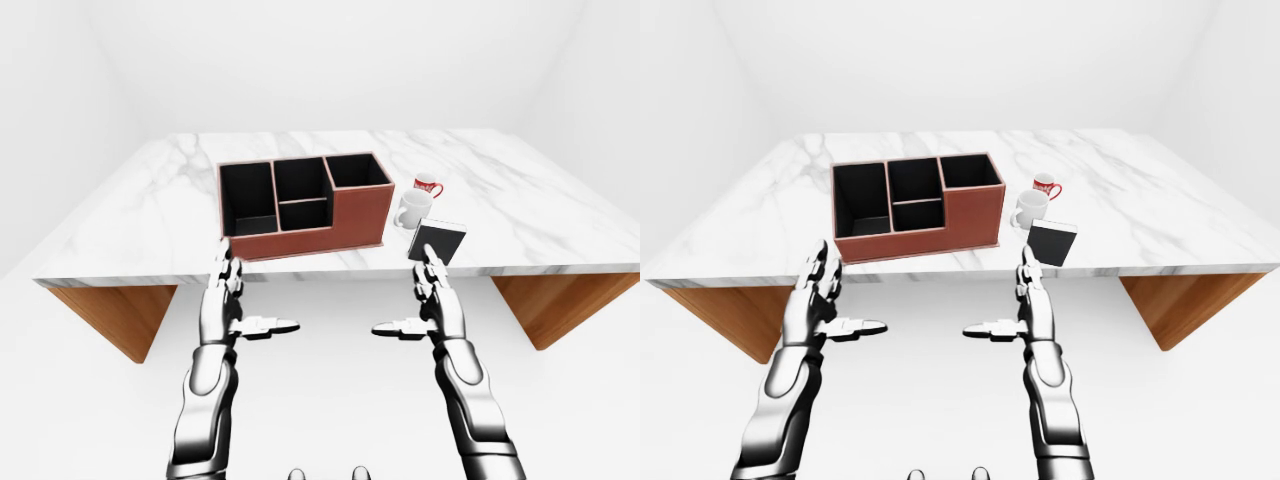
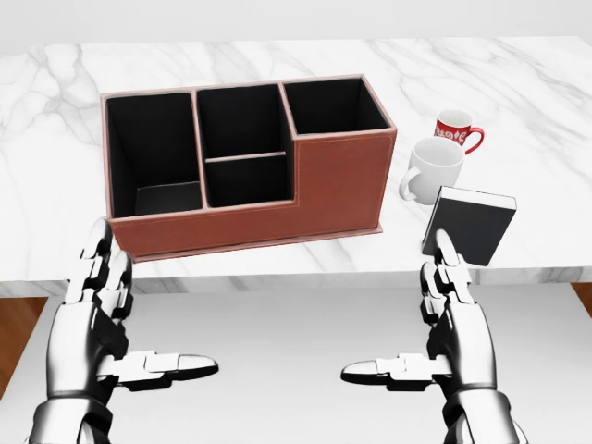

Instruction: Pick up the book and place it in the right compartment of the caddy.

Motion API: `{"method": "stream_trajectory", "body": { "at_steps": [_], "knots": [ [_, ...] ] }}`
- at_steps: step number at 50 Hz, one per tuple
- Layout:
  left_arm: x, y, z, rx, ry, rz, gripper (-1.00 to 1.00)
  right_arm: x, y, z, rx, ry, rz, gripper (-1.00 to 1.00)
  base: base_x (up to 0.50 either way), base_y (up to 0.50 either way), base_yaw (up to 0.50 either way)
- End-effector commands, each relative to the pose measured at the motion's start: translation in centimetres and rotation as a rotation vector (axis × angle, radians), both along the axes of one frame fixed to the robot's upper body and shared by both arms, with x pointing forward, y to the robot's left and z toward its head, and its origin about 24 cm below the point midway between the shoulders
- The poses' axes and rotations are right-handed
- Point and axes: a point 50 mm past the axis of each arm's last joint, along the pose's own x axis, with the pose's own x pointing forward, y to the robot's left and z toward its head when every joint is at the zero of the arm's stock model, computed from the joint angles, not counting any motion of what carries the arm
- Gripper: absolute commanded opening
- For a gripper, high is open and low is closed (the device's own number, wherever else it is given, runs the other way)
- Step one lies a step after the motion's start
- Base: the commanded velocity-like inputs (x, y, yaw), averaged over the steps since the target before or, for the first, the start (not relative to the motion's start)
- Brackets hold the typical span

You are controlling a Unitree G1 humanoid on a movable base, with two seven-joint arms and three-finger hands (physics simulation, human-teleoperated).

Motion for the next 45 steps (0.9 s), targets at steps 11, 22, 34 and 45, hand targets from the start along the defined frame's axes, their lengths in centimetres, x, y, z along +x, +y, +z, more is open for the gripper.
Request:
{"method": "stream_trajectory", "body": {
  "at_steps": [11, 22, 34, 45],
  "knots": [
    [-10.4, 3.1, 18.8, -0.045, -0.927, 0.123, 1.0, -4.4, -0.4, 10.0, -0.044, -0.385, -0.023, 1.0, 0.0, 0.0, 0.0],
    [-10.2, 4.1, 20.2, -0.044, -0.678, 0.024, 1.0, -10.6, -0.7, 18.3, -0.063, -0.788, -0.03, 1.0, 0.0, 0.0, 0.0],
    [-10.3, 4.3, 20.4, -0.035, -0.675, 0.018, 1.0, -10.0, -1.1, 18.3, 0.048, -0.632, -0.014, 1.0, 0.0, 0.0, 0.0],
    [-10.2, 4.1, 20.4, -0.038, -0.668, 0.006, 1.0, -10.1, -1.1, 18.4, 0.054, -0.652, -0.005, 1.0, 0.09, 0.0, 0.0]
  ]
}}
